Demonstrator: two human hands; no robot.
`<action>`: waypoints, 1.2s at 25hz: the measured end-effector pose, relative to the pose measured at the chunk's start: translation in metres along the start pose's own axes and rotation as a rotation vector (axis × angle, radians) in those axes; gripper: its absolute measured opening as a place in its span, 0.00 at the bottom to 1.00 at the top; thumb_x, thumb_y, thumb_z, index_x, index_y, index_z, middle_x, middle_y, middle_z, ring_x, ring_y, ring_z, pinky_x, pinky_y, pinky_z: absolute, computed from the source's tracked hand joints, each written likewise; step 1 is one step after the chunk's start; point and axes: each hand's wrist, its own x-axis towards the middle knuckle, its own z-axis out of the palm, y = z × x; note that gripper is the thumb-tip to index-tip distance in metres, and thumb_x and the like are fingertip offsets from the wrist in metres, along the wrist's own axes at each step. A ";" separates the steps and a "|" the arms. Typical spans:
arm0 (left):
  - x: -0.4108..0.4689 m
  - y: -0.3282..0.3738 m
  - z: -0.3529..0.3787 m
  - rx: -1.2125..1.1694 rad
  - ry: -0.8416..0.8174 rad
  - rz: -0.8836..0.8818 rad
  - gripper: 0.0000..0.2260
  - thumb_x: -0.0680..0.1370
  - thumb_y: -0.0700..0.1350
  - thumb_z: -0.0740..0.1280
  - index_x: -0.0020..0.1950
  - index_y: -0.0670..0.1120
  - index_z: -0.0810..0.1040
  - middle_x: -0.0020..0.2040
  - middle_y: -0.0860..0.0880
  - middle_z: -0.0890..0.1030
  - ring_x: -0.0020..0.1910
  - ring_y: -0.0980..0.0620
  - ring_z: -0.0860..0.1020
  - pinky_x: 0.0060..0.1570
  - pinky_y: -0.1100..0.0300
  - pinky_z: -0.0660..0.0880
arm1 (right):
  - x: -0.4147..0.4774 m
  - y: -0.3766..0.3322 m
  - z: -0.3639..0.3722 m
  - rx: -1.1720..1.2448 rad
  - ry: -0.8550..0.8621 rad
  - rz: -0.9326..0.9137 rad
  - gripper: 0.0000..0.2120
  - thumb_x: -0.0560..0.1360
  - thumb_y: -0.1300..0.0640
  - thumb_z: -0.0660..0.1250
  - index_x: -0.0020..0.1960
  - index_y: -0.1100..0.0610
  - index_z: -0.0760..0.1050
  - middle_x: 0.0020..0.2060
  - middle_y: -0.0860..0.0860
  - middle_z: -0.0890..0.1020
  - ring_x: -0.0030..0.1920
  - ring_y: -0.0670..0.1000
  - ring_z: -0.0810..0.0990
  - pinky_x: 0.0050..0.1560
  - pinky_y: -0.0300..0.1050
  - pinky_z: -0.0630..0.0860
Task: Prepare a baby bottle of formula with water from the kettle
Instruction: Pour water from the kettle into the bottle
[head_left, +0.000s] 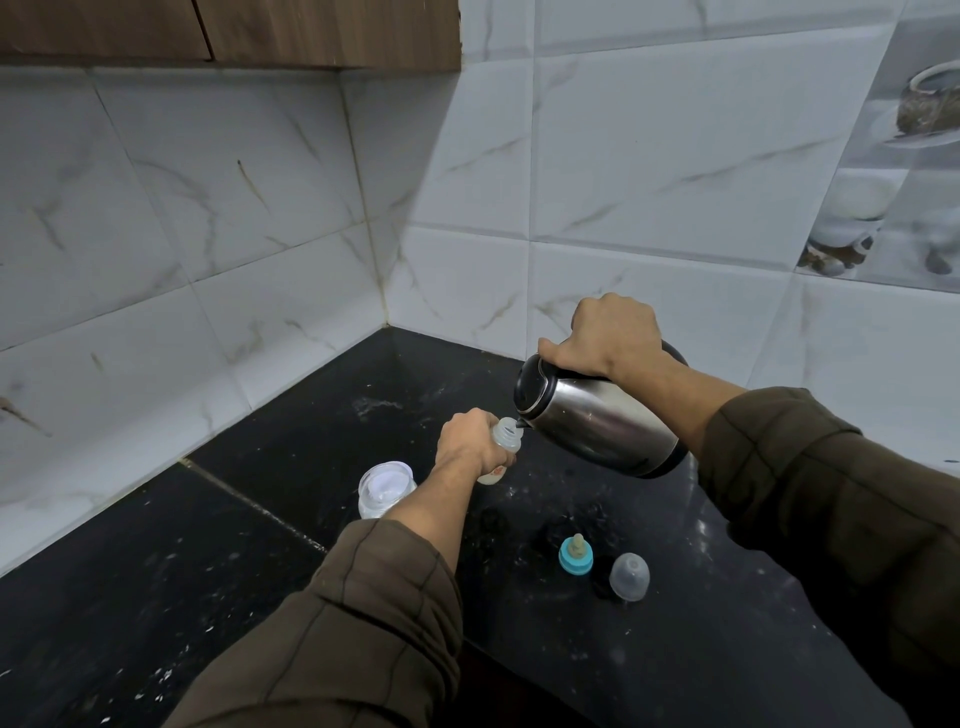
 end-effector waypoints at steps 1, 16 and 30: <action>0.000 0.000 0.000 0.000 0.000 -0.002 0.22 0.67 0.51 0.82 0.60 0.53 0.85 0.52 0.49 0.86 0.53 0.48 0.83 0.55 0.51 0.80 | 0.000 0.000 0.000 -0.001 0.000 -0.001 0.26 0.72 0.32 0.64 0.31 0.54 0.68 0.30 0.51 0.71 0.36 0.58 0.74 0.40 0.46 0.69; -0.004 0.000 -0.001 -0.007 0.003 0.003 0.22 0.67 0.51 0.82 0.60 0.53 0.85 0.53 0.50 0.86 0.54 0.49 0.83 0.55 0.53 0.79 | -0.004 0.000 -0.001 -0.003 0.003 0.006 0.26 0.72 0.33 0.64 0.31 0.55 0.69 0.29 0.51 0.72 0.35 0.57 0.74 0.39 0.46 0.69; -0.010 0.002 -0.001 -0.009 -0.007 0.012 0.22 0.69 0.51 0.82 0.62 0.53 0.84 0.55 0.50 0.85 0.58 0.48 0.82 0.56 0.54 0.77 | -0.008 0.000 -0.004 -0.015 0.002 0.020 0.26 0.72 0.32 0.64 0.32 0.55 0.69 0.29 0.50 0.72 0.31 0.54 0.70 0.39 0.46 0.68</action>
